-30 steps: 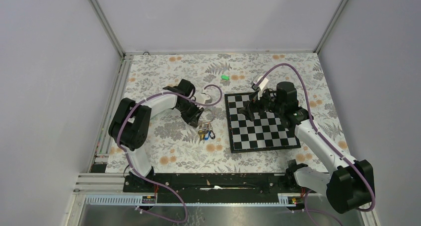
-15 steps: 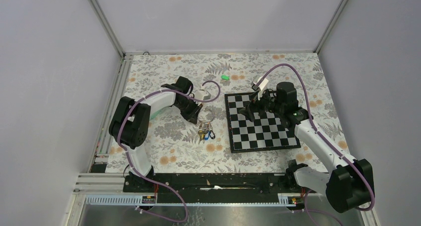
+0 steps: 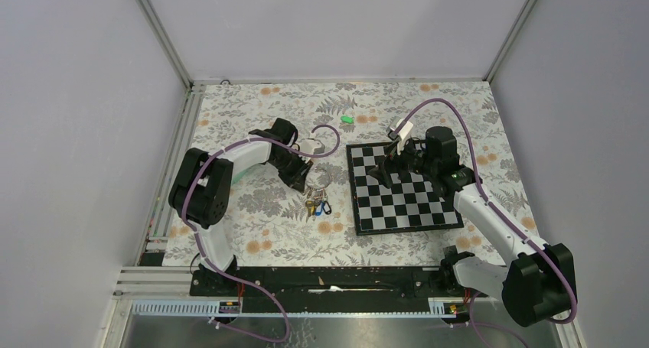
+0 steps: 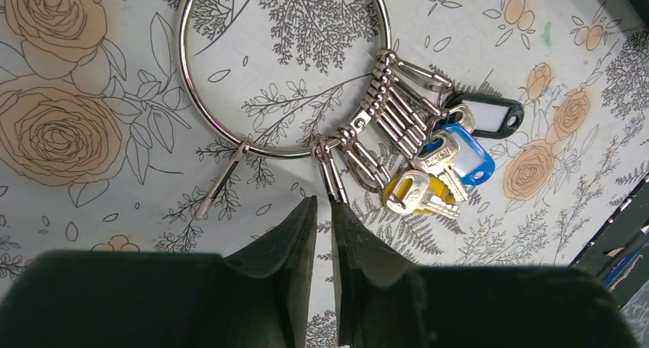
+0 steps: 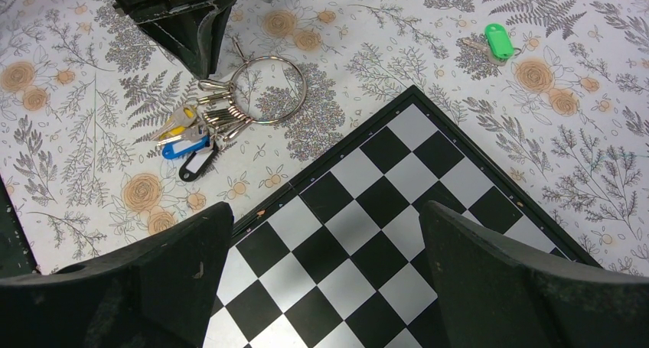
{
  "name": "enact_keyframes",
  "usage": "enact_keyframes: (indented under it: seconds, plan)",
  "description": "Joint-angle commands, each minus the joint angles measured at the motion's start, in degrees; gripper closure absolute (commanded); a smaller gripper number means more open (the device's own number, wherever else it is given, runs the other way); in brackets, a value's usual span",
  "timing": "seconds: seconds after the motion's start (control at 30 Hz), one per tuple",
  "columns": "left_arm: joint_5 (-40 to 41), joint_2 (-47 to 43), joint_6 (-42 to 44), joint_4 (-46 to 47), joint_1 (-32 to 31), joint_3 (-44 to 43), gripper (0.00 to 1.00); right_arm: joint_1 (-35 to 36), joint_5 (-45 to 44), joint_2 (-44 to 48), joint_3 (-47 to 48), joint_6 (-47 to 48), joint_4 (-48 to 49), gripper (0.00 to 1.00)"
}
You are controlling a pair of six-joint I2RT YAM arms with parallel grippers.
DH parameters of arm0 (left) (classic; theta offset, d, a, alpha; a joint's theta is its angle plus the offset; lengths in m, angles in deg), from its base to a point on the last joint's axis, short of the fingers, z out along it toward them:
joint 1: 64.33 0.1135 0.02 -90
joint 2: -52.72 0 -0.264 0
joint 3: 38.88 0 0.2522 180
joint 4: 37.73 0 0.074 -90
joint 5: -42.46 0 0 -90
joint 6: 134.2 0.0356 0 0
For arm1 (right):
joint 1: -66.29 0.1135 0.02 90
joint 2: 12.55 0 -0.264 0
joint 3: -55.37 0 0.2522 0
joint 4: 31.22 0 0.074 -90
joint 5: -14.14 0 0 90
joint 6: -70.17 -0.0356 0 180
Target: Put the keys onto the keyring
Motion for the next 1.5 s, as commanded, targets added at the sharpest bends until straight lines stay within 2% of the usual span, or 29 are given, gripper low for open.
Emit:
enact_keyframes:
  seconds: [0.0, 0.17, 0.3, 0.63, 1.03, 1.23, 1.47]
  plan:
    - [-1.3, 0.3, 0.0, 0.8, -0.1, -1.1, 0.79, -0.4, 1.1, 0.0, 0.1, 0.1, 2.7, 0.00]
    - [-1.6, 0.3, -1.0, 1.0, -0.1, -1.1, 0.70, -0.4, 1.2, 0.0, 0.1, 0.1, 2.7, 0.01]
    - [0.3, 0.0, -2.0, 1.9, -0.6, -0.9, 0.68, -0.5, 1.2, 0.0, 0.0, 0.1, 2.7, 0.00]
    - [1.4, 0.8, -2.6, 2.3, -1.4, -0.8, 0.69, -0.6, 1.3, -0.1, -0.1, 0.1, 2.8, 0.00]
    - [6.9, -1.5, -2.8, 3.7, -1.3, 0.1, 0.74, -0.6, 1.5, -0.2, -0.3, 0.1, 2.9, 0.00]
    - [12.5, -4.5, -3.4, 6.7, -1.3, 1.4, 0.67, -0.8, 1.6, -0.2, -0.3, 0.0, 2.9, 0.00]
    - [13.3, -5.2, -3.2, 7.0, -1.3, 1.8, 0.60, -0.9, 1.7, -0.3, -0.3, -0.1, 2.9, 0.00]
